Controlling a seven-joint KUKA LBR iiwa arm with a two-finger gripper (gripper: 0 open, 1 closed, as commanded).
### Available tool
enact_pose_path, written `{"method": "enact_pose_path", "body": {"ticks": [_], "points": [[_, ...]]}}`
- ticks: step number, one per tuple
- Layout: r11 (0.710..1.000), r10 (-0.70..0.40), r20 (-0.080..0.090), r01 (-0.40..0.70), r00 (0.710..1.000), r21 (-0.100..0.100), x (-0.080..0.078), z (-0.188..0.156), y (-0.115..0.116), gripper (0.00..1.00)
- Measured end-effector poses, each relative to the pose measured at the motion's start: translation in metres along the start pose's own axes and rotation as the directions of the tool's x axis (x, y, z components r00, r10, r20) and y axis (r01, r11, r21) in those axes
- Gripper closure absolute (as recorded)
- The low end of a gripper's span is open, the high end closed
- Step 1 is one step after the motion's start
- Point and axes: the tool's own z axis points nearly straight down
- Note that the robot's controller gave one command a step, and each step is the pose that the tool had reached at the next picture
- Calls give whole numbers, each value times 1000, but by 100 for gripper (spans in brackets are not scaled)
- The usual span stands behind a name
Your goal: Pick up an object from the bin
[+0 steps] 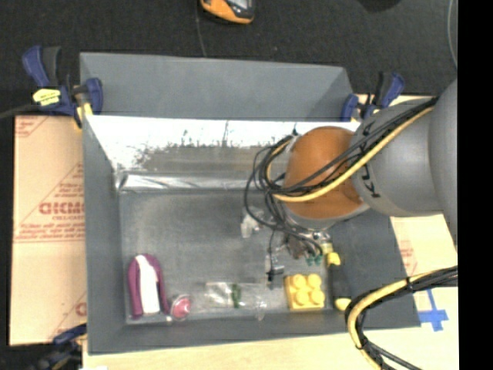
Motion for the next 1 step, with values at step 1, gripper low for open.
{"method": "enact_pose_path", "body": {"ticks": [1], "points": [[1000,27,9,-27,1000,3,-64,-20,-98,0]]}}
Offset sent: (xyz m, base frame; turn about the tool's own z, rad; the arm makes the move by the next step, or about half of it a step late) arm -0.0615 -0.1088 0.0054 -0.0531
